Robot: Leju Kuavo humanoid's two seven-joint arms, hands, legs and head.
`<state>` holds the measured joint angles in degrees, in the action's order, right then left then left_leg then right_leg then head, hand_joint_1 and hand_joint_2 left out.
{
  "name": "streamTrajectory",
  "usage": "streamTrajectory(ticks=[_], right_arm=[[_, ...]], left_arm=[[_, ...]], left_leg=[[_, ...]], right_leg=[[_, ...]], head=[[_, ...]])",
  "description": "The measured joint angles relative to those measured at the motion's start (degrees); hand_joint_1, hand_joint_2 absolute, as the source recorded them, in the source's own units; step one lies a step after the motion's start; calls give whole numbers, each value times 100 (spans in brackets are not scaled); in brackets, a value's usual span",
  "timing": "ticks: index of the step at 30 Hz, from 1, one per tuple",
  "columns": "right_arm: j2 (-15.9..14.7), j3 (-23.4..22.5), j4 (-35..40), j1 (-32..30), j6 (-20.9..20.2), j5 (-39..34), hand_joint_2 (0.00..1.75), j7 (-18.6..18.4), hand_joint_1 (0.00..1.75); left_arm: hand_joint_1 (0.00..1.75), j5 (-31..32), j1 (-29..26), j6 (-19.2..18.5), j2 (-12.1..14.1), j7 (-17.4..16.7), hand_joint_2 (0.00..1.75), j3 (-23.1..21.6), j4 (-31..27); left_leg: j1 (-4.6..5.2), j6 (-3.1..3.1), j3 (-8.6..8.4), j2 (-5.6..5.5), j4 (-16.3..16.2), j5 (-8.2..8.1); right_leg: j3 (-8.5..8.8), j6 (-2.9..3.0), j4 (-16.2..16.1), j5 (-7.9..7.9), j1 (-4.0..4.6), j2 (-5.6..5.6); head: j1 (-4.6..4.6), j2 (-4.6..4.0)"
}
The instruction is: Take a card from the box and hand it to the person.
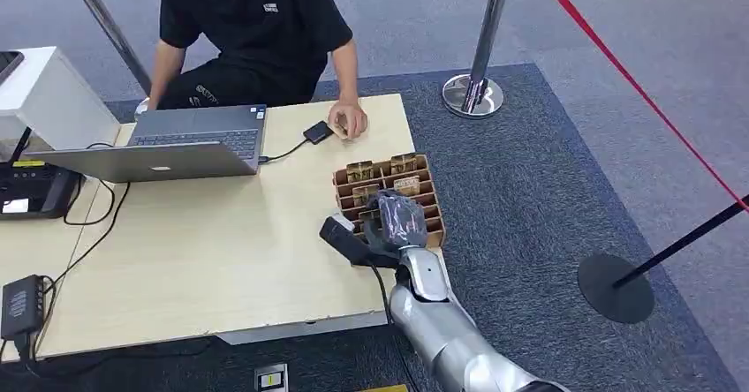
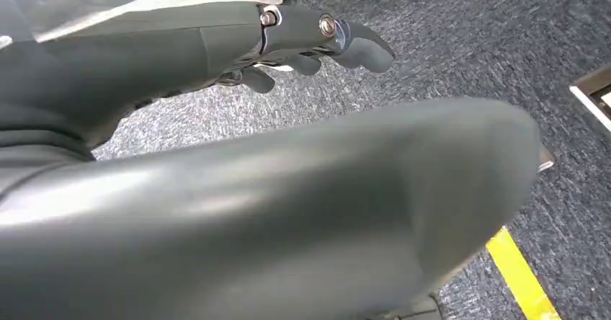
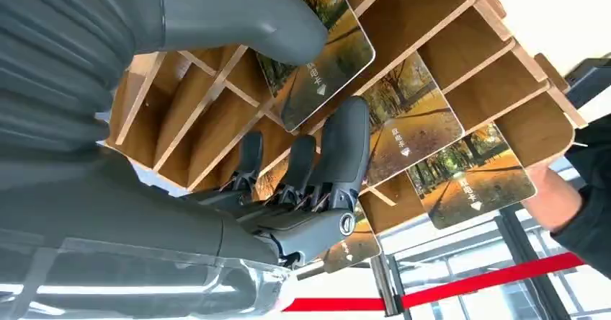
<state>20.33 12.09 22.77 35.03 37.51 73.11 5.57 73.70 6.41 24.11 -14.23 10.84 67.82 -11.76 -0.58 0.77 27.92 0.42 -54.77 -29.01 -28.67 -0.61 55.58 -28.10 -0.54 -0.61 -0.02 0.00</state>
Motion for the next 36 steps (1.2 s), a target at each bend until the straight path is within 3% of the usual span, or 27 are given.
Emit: streamTrajectory(ticks=[36], right_arm=[[2, 334, 0, -116, 109, 352, 175, -240, 96]], left_arm=[[0, -48, 1, 2, 2, 61, 0, 11, 0]], left_leg=[[0, 0, 5, 0, 0, 0]], right_leg=[[-4, 0, 0, 0, 0, 0]], head=[[0, 0]])
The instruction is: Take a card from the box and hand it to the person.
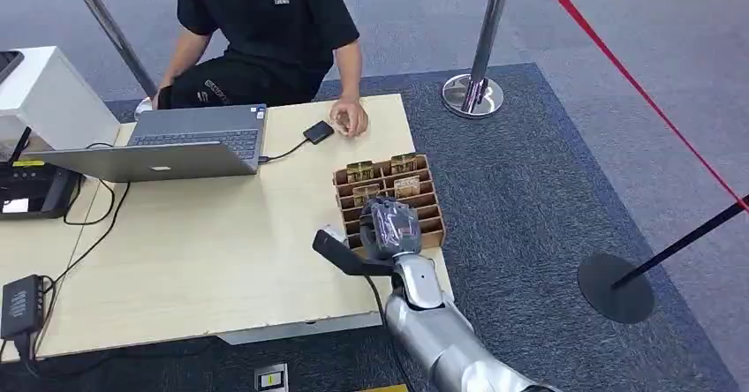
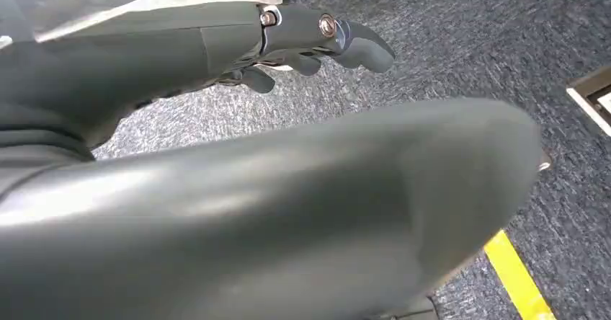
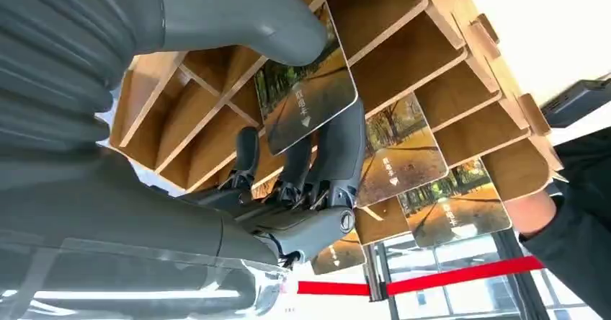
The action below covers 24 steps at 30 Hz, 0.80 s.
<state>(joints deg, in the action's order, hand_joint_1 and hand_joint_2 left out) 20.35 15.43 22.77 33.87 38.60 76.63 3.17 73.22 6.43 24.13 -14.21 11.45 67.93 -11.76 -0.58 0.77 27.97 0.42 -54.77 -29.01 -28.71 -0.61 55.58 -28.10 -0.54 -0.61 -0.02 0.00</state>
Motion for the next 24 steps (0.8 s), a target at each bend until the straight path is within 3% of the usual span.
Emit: streamTrajectory(ticks=[3, 6, 11, 24], right_arm=[[0, 9, 0, -7, -2, -2, 175, -20, 103], [0, 41, 0, -13, -2, -20, 175, -61, 126], [0, 61, 26, -14, 7, -24, 175, -68, 140], [0, 59, 81, -11, 24, -105, 175, 11, 138]], left_arm=[[0, 0, 0, 0, 0, 0, 0, 0, 0], [0, 9, 0, 0, 0, 0, 0, 0, 0], [0, 31, 0, 0, 0, 0, 0, 0, 0], [0, 33, 0, 7, 0, 2, 0, 0, 0]], left_leg=[[0, 0, 0, 0, 0, 0], [0, 0, 1, 0, 0, 0], [0, 0, 1, 0, 0, 0], [0, 0, 2, 0, 0, 0]], right_leg=[[0, 0, 0, 0, 0, 0], [-1, 0, 0, 0, 0, 0], [-1, 0, 0, 0, 0, 0], [-3, 0, 0, 0, 0, 0]], head=[[0, 0], [0, 0], [0, 0], [0, 0]])
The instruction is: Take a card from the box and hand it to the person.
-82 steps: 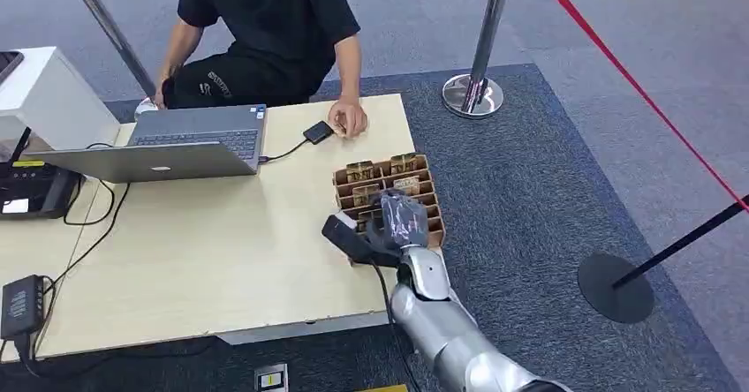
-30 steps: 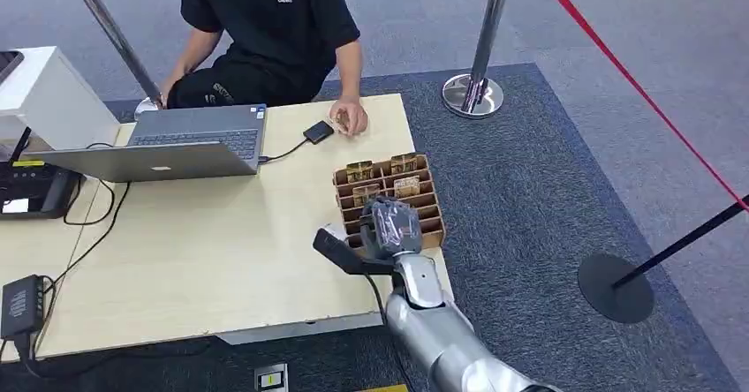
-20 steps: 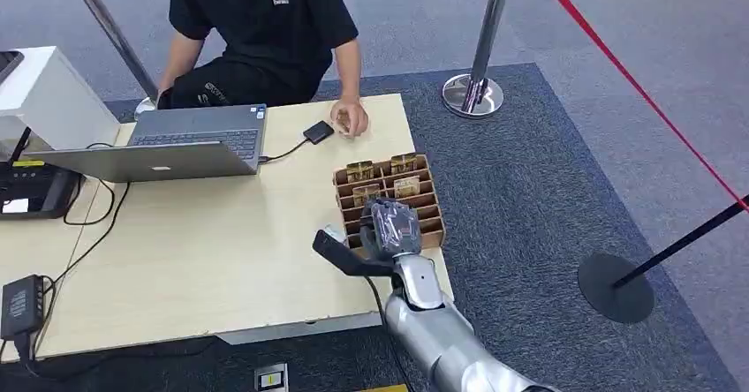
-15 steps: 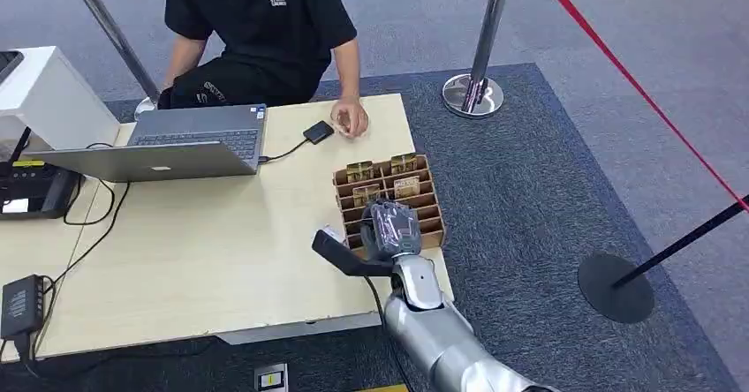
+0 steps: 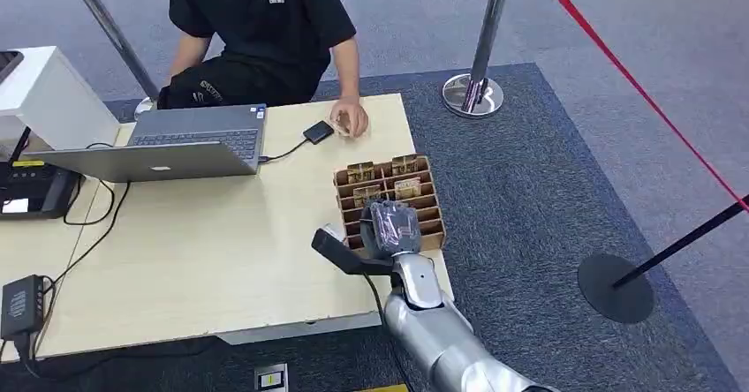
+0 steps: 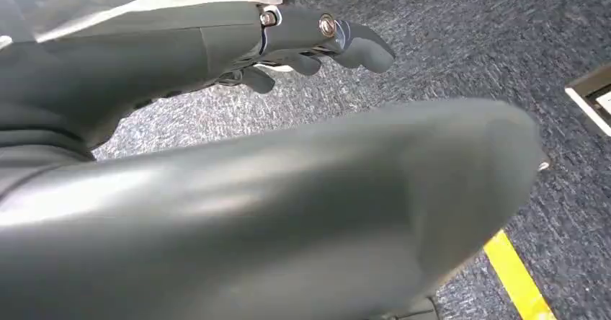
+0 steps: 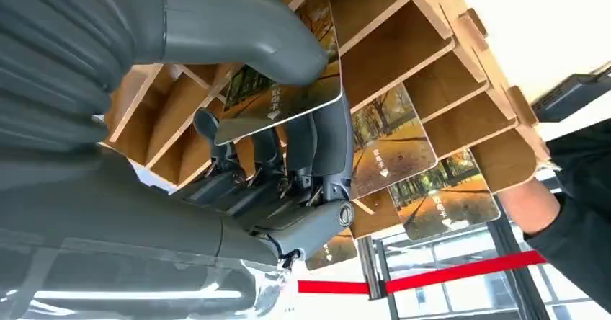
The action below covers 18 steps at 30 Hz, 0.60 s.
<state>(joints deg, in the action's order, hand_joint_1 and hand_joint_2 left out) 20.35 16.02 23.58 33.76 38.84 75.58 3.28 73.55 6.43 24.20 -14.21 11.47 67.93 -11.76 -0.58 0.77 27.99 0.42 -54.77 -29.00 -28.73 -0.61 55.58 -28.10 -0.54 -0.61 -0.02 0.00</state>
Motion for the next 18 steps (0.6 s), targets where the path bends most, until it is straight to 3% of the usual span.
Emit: streamTrajectory(ticks=[3, 7, 13, 18], right_arm=[[0, -2, 2, 4, 0, -20, 175, 50, 141], [0, -2, 78, 4, -24, -119, 175, 181, 162], [2, 74, 405, 1, -514, -962, 175, 671, 175], [2, 190, 734, 0, -1059, -1276, 175, 1012, 175]], left_arm=[[0, 2, 0, 0, 0, -2, 0, 0, 0], [0, 2, 0, 0, 0, 0, 0, 0, 0], [0, -2, 0, 0, 0, -2, 0, 0, 0], [0, -13, 0, 0, 0, -22, 0, 0, 0]], left_leg=[[0, 0, 1, 0, 0, 0], [0, 0, 1, 0, 0, 0], [0, 0, 2, 0, 0, 0], [0, 0, 3, 0, 0, 0]], right_leg=[[-1, 0, 0, 0, 0, 0], [-1, 0, 0, 0, 0, 0], [-1, 0, 0, 0, 0, 0], [-3, 0, 0, 0, 0, 0]], head=[[0, 0], [0, 0], [0, 0], [0, 0]])
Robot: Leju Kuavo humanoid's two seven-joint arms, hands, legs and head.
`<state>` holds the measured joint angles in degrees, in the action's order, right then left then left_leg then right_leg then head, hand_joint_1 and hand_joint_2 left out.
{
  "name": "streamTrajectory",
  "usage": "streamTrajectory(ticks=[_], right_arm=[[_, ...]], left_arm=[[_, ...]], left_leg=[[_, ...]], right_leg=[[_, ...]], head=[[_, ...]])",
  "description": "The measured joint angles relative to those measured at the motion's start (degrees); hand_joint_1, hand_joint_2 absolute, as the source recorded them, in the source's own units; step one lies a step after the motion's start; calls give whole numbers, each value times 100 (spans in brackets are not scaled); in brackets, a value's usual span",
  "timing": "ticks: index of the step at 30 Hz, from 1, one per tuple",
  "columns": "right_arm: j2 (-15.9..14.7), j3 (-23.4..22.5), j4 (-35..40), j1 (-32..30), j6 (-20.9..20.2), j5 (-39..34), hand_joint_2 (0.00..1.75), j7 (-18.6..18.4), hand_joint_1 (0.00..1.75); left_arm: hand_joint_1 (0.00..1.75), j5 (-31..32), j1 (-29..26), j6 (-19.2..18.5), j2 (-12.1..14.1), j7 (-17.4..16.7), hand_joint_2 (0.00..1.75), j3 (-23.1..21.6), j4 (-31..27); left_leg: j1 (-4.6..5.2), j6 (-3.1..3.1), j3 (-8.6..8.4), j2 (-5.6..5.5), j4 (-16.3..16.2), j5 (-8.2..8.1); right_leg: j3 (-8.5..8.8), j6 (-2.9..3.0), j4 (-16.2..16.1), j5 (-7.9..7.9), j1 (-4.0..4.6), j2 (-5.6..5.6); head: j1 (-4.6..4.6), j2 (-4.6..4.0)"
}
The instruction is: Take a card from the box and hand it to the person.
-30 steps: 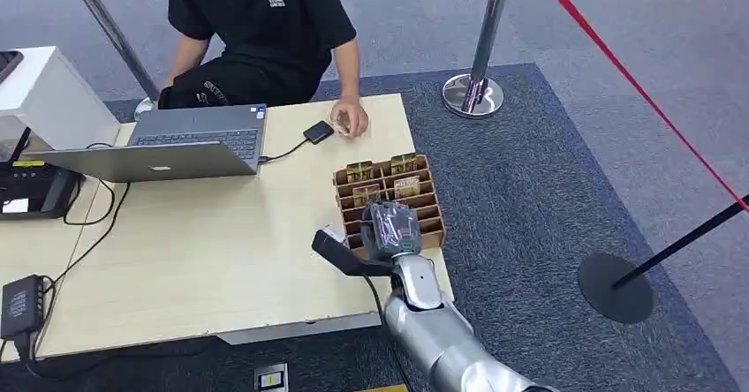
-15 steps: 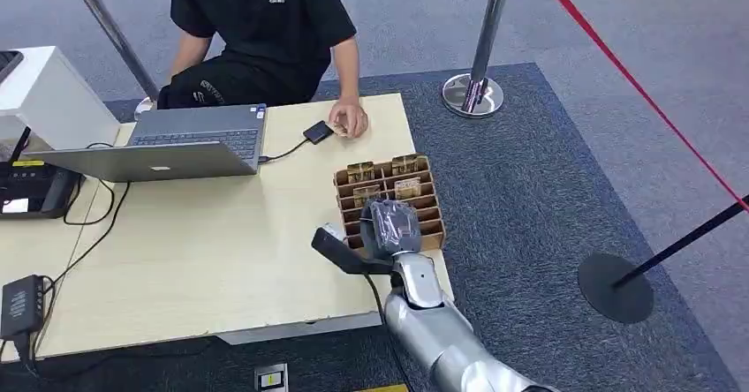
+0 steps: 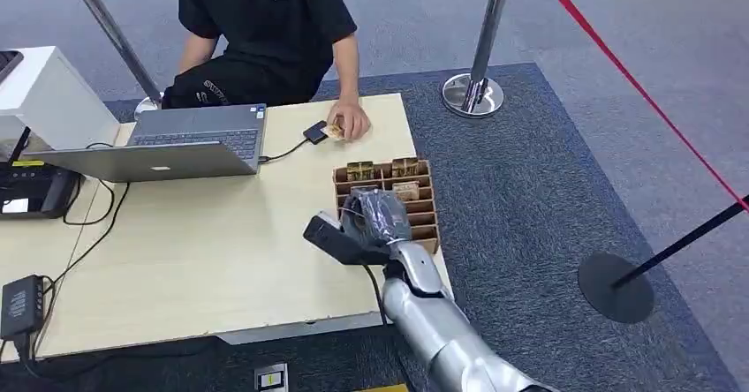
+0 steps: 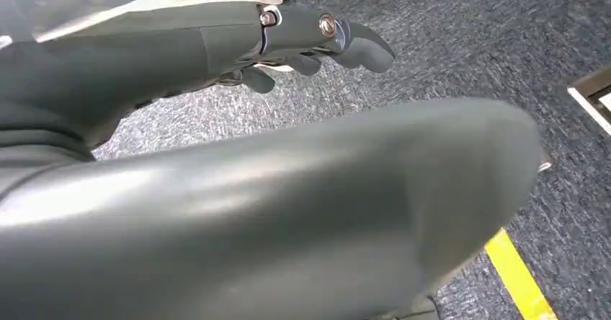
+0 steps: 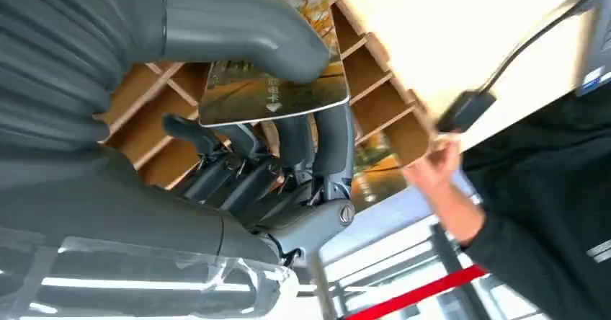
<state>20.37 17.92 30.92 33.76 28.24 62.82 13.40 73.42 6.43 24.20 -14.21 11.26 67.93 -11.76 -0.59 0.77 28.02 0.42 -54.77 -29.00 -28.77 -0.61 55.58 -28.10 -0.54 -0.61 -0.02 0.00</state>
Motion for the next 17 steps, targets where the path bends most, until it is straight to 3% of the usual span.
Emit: streamTrajectory(ticks=[8, 11, 17], right_arm=[[-2, 225, 563, -20, -772, -267, 175, 241, 168], [-2, 306, 785, -53, -912, -355, 175, 285, 161], [-4, 468, 1194, -129, -1224, -754, 175, 322, 164]], left_arm=[[0, -18, 1, 0, 2, 2, 0, 0, 0], [0, -4, 1, 0, 2, 2, 0, 0, 0], [0, 26, 4, 0, 11, 2, 0, -2, 0]], left_leg=[[0, 0, 0, 0, 0, 0], [0, 0, 0, 0, 0, 0], [0, 0, 1, 0, 0, 0]], right_leg=[[0, 0, 0, 0, 0, 0], [0, 0, 0, 0, 0, 0], [-1, 0, 0, 0, 0, 0]], head=[[0, 0], [0, 0], [0, 0]])
